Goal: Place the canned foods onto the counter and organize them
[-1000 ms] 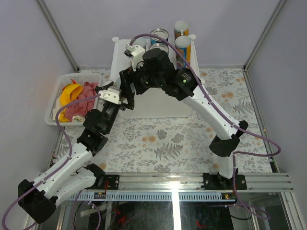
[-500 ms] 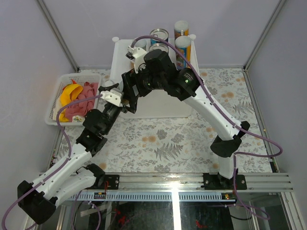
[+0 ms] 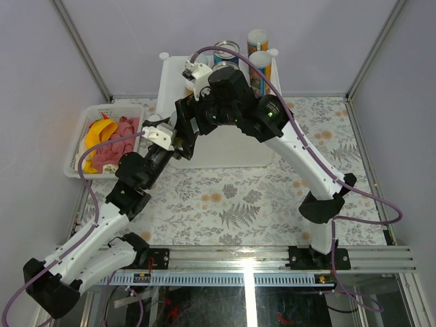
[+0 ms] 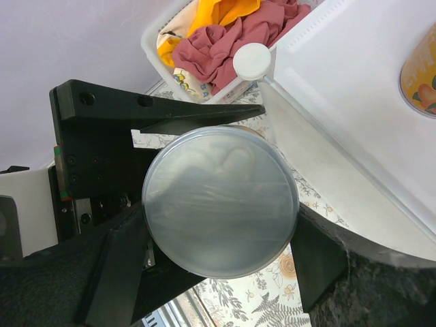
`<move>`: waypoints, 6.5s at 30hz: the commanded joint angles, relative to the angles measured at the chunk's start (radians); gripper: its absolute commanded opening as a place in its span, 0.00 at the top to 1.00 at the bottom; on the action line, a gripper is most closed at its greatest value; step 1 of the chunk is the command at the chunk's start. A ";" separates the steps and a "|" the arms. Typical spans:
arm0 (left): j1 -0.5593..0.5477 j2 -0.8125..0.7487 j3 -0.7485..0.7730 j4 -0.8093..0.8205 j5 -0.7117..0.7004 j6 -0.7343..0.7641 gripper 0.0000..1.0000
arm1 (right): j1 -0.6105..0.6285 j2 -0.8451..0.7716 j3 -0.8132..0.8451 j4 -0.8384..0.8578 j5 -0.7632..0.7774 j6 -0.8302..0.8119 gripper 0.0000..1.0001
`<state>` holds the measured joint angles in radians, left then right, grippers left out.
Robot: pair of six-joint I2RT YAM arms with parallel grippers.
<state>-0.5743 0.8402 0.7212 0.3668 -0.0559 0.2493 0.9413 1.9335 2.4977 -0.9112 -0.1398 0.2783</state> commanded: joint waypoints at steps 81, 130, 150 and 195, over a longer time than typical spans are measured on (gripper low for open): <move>0.011 0.006 0.074 0.052 -0.052 -0.170 1.00 | -0.031 -0.175 -0.091 0.160 0.069 0.032 0.21; 0.018 0.289 0.197 0.545 -0.461 -0.152 1.00 | -0.065 -0.504 -0.548 0.401 0.210 -0.071 0.08; 0.218 0.405 0.175 0.666 -0.233 -0.254 1.00 | -0.078 -0.492 -0.538 0.423 0.212 -0.105 0.08; 0.372 0.840 0.453 0.853 -0.074 -0.322 1.00 | -0.249 -0.539 -0.691 0.451 0.118 -0.117 0.07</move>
<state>-0.2134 1.6688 1.1122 1.0779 -0.0956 -0.0944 0.7097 1.4406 1.8267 -0.5301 0.0151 0.1585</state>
